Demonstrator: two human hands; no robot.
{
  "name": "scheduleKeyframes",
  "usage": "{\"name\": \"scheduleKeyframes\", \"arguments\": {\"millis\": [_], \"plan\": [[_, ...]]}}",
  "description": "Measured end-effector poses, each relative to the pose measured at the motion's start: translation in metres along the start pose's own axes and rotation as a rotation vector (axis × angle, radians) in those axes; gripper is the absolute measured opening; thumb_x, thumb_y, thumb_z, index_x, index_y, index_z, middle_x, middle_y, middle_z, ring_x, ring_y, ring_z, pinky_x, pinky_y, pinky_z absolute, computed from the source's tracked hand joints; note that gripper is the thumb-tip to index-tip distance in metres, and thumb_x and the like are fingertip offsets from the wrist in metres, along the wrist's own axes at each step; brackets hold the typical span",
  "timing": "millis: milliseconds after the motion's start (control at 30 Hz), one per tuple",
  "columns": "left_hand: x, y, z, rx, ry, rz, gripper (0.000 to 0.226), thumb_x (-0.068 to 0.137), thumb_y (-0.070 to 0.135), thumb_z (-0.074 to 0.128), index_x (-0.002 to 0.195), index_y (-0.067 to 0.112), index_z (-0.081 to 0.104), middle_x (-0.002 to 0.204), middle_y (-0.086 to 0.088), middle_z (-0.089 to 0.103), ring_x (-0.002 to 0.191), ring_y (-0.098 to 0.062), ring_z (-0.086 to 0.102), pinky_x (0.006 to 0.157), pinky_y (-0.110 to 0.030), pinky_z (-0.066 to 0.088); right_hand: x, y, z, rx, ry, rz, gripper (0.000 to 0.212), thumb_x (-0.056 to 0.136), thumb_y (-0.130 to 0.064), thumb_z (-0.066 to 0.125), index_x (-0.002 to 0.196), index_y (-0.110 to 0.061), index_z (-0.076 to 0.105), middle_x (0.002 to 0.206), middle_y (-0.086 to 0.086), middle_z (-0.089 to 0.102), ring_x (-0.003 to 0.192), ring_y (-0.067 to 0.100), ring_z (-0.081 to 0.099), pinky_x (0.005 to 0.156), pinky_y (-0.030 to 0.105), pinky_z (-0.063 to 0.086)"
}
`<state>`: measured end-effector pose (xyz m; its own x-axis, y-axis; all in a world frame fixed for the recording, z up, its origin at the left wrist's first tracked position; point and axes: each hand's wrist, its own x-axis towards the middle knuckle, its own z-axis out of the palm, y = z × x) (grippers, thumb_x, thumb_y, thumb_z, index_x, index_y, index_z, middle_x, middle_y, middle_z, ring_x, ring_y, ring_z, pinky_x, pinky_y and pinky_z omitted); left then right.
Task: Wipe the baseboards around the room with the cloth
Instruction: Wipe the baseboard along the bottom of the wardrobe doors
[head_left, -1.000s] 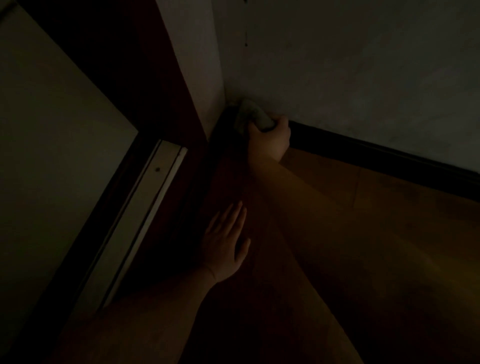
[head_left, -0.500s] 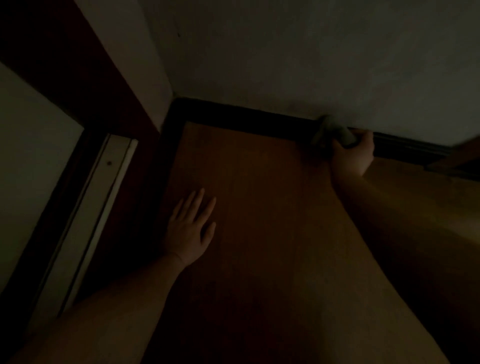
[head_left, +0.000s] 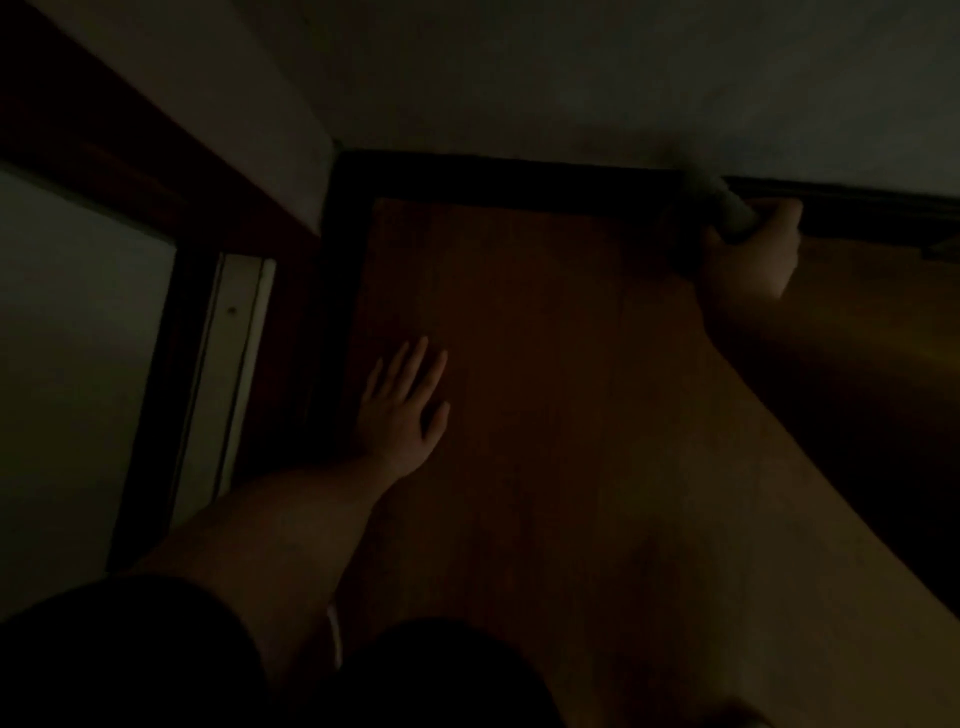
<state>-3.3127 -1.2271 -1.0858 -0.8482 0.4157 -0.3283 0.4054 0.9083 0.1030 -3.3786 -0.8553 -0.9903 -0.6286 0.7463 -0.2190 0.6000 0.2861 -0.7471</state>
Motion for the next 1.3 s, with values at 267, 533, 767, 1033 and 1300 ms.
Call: {"name": "scheduleKeyframes", "arguments": {"millis": [267,533,767,1033,1300], "plan": [[-0.004,-0.007,0.004,0.031,-0.025,-0.021,0.07,0.098,0.063,0.016,0.158,0.03,0.005,0.166,0.0,0.002,0.152,-0.021,0.003,0.121,-0.046,0.005,-0.025,0.002,-0.022,-0.02,-0.141,-0.079,0.045,0.087,-0.03,0.065,0.125,-0.013,0.047,0.124,0.007,0.055,0.108,0.022,0.057,0.079,0.032,0.049],[-0.005,-0.008,-0.008,-0.063,-0.068,-0.012,0.075,0.094,0.068,0.018,0.156,0.027,0.021,0.164,-0.005,0.018,0.148,-0.027,0.021,0.118,-0.044,0.006,-0.063,-0.011,-0.108,-0.101,-0.161,-0.123,0.038,0.09,-0.025,0.07,0.126,-0.026,0.056,0.109,-0.005,0.056,0.094,0.017,0.057,0.084,0.042,0.054],[0.0,-0.007,-0.007,-0.023,-0.128,-0.03,0.082,0.092,0.074,0.012,0.158,0.025,0.016,0.165,-0.003,0.011,0.149,-0.024,0.018,0.119,-0.038,-0.004,-0.036,0.009,-0.083,-0.02,-0.14,-0.158,0.055,0.081,-0.035,0.078,0.13,-0.029,0.054,0.124,0.004,0.055,0.098,0.02,0.058,0.072,0.028,0.053],[0.081,0.059,-0.067,0.019,-0.329,0.189,0.126,0.066,0.096,0.026,0.147,0.02,-0.034,0.149,0.002,-0.044,0.143,-0.012,-0.03,0.119,-0.038,-0.011,-0.038,0.019,-0.025,0.01,-0.166,-0.146,0.051,0.077,-0.031,0.074,0.125,-0.027,0.06,0.119,0.003,0.06,0.103,0.021,0.061,0.089,0.046,0.054],[0.103,0.074,-0.048,-0.022,-0.307,0.12,0.147,0.052,0.101,0.042,0.146,0.02,-0.037,0.15,-0.001,-0.047,0.142,-0.02,-0.036,0.121,-0.047,-0.008,-0.033,0.01,0.021,0.08,-0.244,-0.137,0.044,0.08,-0.025,0.074,0.123,-0.023,0.063,0.116,-0.002,0.065,0.103,0.011,0.061,0.088,0.03,0.053]]}}
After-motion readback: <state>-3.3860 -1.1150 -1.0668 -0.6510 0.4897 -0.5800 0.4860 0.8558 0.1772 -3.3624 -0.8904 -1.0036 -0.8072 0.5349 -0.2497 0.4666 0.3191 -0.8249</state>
